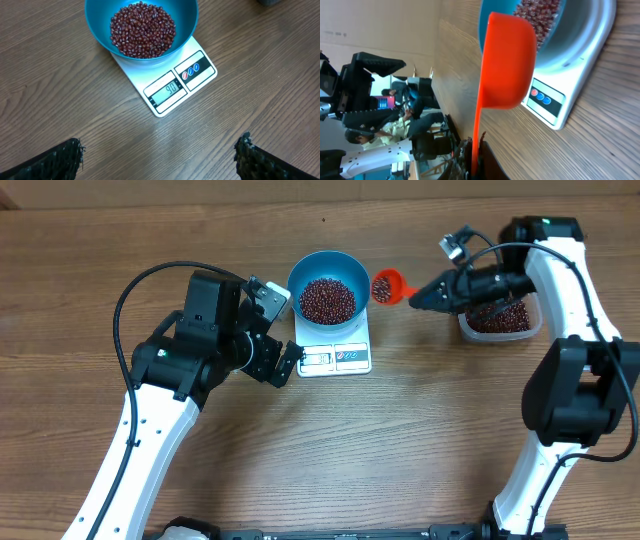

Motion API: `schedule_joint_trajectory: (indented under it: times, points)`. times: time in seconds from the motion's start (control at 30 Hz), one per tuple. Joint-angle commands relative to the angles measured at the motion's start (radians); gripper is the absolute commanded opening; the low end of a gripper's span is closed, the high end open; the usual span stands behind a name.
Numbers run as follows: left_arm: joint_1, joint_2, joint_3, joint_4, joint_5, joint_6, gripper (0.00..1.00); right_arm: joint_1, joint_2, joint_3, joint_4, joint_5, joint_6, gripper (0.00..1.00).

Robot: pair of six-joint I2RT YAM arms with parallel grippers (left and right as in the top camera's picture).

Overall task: Scoop item into bowl and weigh 150g on scale
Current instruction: 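Carry the scoop with the right gripper over the teal bowl, then tilt the scoop with the right gripper to pour beans into bowl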

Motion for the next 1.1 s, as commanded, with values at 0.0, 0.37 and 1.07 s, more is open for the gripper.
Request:
schedule_joint_trajectory:
  times: [0.0, 0.37, 1.07]
  points:
    - [0.004, 0.006, 0.0, 0.004, 0.005, -0.01, 1.0, 0.06, 0.007, 0.096, 0.049, 0.055, 0.152, 0.04]
    - [0.004, 0.006, 0.0, 0.004, 0.005, -0.01, 1.0, 0.323, 0.007, 0.232, 0.24, 0.634, 0.509, 0.04]
    - [0.004, 0.006, 0.0, 0.004, 0.005, -0.01, 1.0, 0.637, 0.005, 0.322, 0.245, 1.419, 0.577, 0.04]
